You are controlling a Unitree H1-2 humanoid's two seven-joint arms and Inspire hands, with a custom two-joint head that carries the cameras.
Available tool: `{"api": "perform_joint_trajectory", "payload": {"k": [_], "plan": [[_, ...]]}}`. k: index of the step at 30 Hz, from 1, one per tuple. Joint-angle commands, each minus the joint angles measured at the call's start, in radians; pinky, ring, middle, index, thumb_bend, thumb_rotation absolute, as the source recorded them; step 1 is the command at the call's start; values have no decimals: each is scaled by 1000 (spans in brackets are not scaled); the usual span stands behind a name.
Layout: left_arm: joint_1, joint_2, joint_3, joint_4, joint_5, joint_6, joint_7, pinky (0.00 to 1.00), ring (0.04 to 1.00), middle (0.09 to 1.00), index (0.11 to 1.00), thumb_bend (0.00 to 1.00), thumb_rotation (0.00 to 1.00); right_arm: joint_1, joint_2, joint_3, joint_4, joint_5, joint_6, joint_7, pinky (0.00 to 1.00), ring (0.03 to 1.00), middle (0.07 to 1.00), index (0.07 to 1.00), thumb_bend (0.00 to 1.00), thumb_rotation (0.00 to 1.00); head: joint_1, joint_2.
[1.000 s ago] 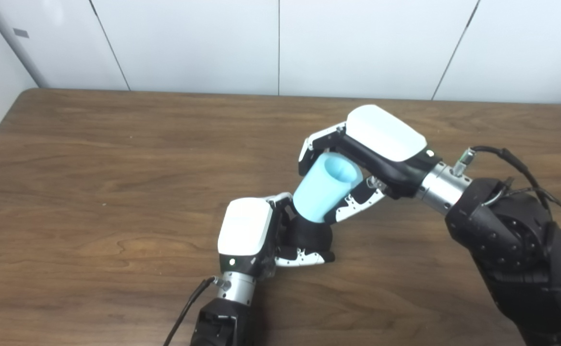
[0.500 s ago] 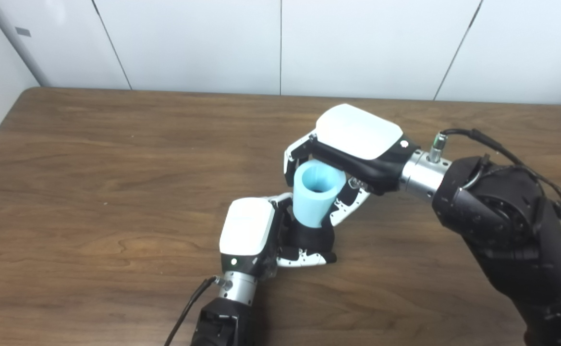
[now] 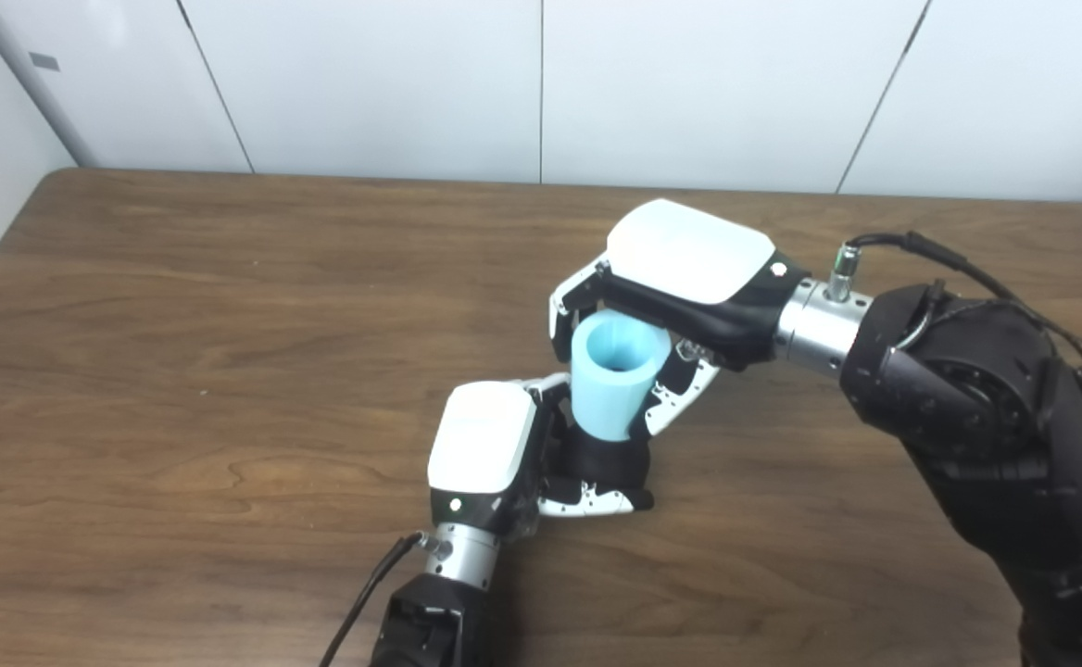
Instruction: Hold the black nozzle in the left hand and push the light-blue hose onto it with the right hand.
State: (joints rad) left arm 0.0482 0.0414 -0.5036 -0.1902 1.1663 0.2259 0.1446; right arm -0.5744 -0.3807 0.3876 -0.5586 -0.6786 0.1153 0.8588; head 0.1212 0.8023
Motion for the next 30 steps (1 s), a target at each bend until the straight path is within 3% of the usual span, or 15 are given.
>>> {"api": "perform_joint_trajectory", "payload": {"k": [1, 2, 3, 5, 7, 10, 21, 30], "plan": [[30, -16, -23, 28, 10, 15, -38, 382, 459, 399, 504, 520, 0, -22, -18, -14, -20, -11, 8, 7, 330, 432, 590, 644, 526, 0, 0, 0], [30, -16, -23, 28, 10, 15, -38, 380, 456, 399, 504, 520, 0, -22, -18, -15, -23, -11, 11, 10, 366, 497, 639, 668, 737, 6, 0, 0], [30, -17, -23, 27, 11, 16, -40, 382, 458, 399, 504, 520, 0, -20, -17, -18, -28, -11, 14, 10, 409, 559, 676, 684, 855, 17, 0, 0], [31, -16, -23, 27, 12, 16, -39, 384, 459, 401, 505, 520, 0, -20, -18, -18, -37, -26, 15, 18, 554, 696, 748, 723, 970, 62, -4, 2], [32, -17, -23, 28, 11, 16, -39, 382, 456, 399, 504, 520, 0, -23, -18, -16, -44, -44, 19, 31, 661, 794, 803, 773, 995, 140, -4, 2], [32, -16, -23, 28, 12, 17, -41, 377, 453, 398, 505, 519, 0, -25, -16, -19, -52, -54, 27, 46, 707, 856, 852, 811, 997, 186, -4, 2], [32, -15, -22, 26, 11, 16, -45, 371, 444, 396, 505, 519, 0, -32, -20, -50, -83, -44, 49, 65, 757, 910, 889, 856, 1000, 235, -4, 5], [31, -14, -21, 35, 13, 16, -41, 359, 426, 395, 503, 519, 0, -22, -48, -135, -154, -15, 44, 50, 769, 884, 877, 869, 1000, 307, -6, -3]]}}
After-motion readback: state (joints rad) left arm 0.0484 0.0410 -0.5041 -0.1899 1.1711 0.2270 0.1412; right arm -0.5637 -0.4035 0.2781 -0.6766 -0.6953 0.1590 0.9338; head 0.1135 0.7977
